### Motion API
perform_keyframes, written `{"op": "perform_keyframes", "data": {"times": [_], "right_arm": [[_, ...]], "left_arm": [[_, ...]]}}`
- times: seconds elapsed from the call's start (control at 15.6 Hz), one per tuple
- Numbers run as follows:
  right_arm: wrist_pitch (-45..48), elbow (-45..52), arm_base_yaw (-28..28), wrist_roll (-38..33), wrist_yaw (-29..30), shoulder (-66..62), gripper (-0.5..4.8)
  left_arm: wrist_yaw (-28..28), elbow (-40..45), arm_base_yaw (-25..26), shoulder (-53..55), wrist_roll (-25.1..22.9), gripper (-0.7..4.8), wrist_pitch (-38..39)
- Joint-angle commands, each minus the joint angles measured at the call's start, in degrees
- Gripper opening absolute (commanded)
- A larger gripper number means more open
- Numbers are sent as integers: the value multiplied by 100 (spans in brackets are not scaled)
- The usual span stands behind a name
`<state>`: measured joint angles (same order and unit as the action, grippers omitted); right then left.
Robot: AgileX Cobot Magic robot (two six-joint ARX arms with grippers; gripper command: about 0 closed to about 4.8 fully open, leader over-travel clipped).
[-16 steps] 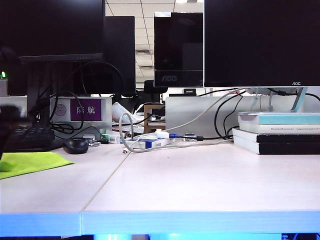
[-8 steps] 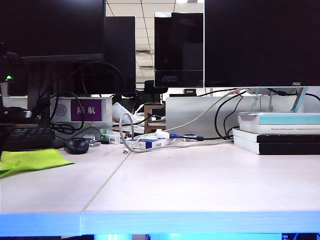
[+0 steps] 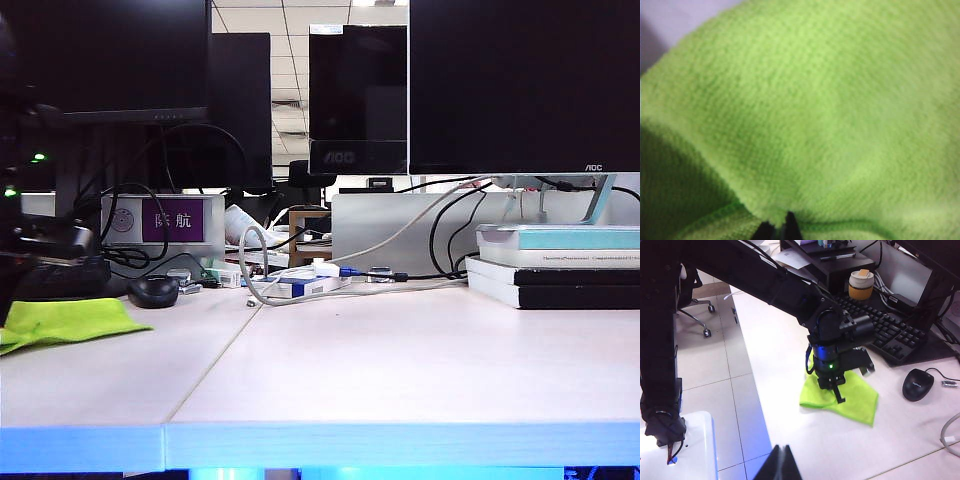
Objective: Wipe the table from left to right using the rag.
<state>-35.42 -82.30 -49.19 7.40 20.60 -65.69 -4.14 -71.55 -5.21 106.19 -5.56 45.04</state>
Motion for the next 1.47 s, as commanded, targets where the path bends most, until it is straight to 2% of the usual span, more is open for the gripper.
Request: {"op": "perform_keyframes", "data": {"times": [0.06, 0.26, 0.58, 1.22, 1.47], "right_arm": [[94, -20, -7, 15, -11, 17, -1], [94, -20, -7, 15, -11, 22, -1], [66, -20, -7, 9, -17, 24, -1], [-966, -20, -4, 7, -804, 146, -1], [-1143, -20, -4, -33, -1320, 247, -1]], "left_arm": [[599, 168, -262, 199, -155, -6, 697], [1123, 168, -400, 199, -304, -6, 802], [1235, 168, -772, 199, -433, -6, 901], [1335, 166, -1552, 199, -341, -6, 909], [1340, 162, -1801, 199, -273, -6, 848]]}}
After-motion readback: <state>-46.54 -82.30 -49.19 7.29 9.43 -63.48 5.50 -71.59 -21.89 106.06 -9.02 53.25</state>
